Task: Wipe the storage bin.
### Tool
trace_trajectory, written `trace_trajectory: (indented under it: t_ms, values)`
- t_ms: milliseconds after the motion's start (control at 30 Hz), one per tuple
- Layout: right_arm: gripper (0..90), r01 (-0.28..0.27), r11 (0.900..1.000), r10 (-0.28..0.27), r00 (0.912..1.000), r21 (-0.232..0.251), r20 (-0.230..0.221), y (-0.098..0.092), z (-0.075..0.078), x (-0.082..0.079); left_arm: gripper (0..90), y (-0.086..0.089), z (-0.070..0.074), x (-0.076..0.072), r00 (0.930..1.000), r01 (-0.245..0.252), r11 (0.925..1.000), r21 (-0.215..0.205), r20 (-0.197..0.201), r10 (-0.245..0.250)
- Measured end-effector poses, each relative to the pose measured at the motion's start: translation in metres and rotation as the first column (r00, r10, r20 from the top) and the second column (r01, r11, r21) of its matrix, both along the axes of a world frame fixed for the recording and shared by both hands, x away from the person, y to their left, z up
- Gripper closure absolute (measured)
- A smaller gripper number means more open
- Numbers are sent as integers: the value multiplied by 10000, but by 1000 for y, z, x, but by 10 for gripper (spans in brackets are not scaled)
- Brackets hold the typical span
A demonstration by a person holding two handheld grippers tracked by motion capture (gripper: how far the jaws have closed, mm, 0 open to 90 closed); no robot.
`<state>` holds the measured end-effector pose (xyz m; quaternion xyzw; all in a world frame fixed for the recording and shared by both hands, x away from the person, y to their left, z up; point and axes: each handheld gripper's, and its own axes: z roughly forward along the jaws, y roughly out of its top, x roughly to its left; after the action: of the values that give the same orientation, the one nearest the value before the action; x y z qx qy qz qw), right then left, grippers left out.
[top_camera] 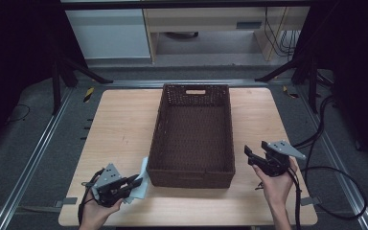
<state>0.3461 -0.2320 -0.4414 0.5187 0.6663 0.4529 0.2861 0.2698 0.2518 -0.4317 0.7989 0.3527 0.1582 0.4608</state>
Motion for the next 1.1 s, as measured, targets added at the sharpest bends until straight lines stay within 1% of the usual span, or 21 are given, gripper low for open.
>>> trace_trajectory:
  t_ms: [67, 100, 133, 200, 300, 400, 500, 567, 600, 667, 700, 733, 800, 833, 867, 933, 1000, 1033, 1067, 1100]
  values:
    - [323, 108, 9999, -108, 9999, -41, -82, -6, -5, 0, 793, 3, 7, -3, 9997, 8, 9998, -211, 237, -3]
    - [324, 168, 9998, -169, 9997, -47, -164, -8, -8, -1, 793, 4, 9, -5, 9996, 23, 9996, -268, 281, -16]
    - [325, 236, 9997, -238, 9994, -98, -258, -10, -11, -2, 792, 4, 9, -5, 9995, 35, 9996, -263, 311, -27]
    - [325, 368, 9991, -377, 9982, -213, -466, -14, -17, -3, 793, 3, 6, -5, 9997, 81, 9998, -188, 215, -77]
    - [323, 603, 9975, -626, 9956, -356, -692, -20, -22, -4, 793, -2, -3, -2, 9998, 206, 9996, 172, -75, -205]
    - [320, 703, 9966, -740, 9930, -426, -921, -24, -27, -4, 792, -8, -14, 2, 9983, 402, 9977, 553, -436, -378]
    - [311, 649, 9963, -711, 9908, -565, -1154, -25, -33, -2, 793, -10, -25, 7, 9948, 525, 9949, 863, -914, -445]
    - [308, 590, 9963, -662, 9903, -618, -1225, -25, -34, -1, 794, -11, -32, 10, 9919, 554, 9930, 1046, -1194, -428]
    - [308, 582, 9963, -658, 9901, -639, -1237, -26, -34, -1, 794, -12, -37, 11, 9893, 605, 9907, 1215, -1396, -433]
    - [308, 621, 9960, -698, 9896, -645, -1257, -27, -35, -1, 794, -14, -42, 13, 9857, 685, 9866, 1481, -1628, -440]
    - [308, 608, 9962, -685, 9895, -631, -1273, -27, -35, -1, 794, -15, -43, 14, 9851, 712, 9854, 1548, -1662, -451]
    - [308, 639, 9960, -715, 9891, -628, -1285, -28, -35, -1, 794, -15, -42, 15, 9858, 672, 9866, 1490, -1623, -427]
    - [308, 662, 9958, -741, 9886, -640, -1308, -29, -36, -1, 794, -14, -36, 13, 9889, 522, 9910, 1236, -1445, -341]
    - [308, 663, 9958, -742, 9885, -633, -1318, -29, -36, -1, 794, -13, -31, 12, 9916, 446, 9940, 1002, -1255, -319]
    - [308, 684, 9957, -764, 9880, -627, -1346, -29, -37, -1, 793, -11, -23, 9, 9941, 349, 9972, 663, -1050, -278]
    - [308, 650, 9957, -736, 9878, -657, -1375, -29, -38, -1, 789, -9, -9, 3, 9986, 200, 9992, 342, -492, -183]
    - [308, 614, 9960, -701, 9877, -656, -1400, -29, -38, 0, 789, -8, 1, -1, 9999, 131, 9999, -26, -63, -131]
    - [307, 596, 9960, -685, 9876, -663, -1413, -28, -38, 0, 790, -8, 1, -1, 9999, 131, 9999, -26, -63, -131]
    - [307, 570, 9961, -662, 9875, -675, -1428, -28, -39, 0, 790, -7, 7, -3, 9993, 67, 9999, -135, 360, -62]
    - [306, 560, 9962, -651, 9877, -669, -1424, -27, -39, 0, 791, -6, 10, -3, 9989, 64, 9997, -245, 473, -52]
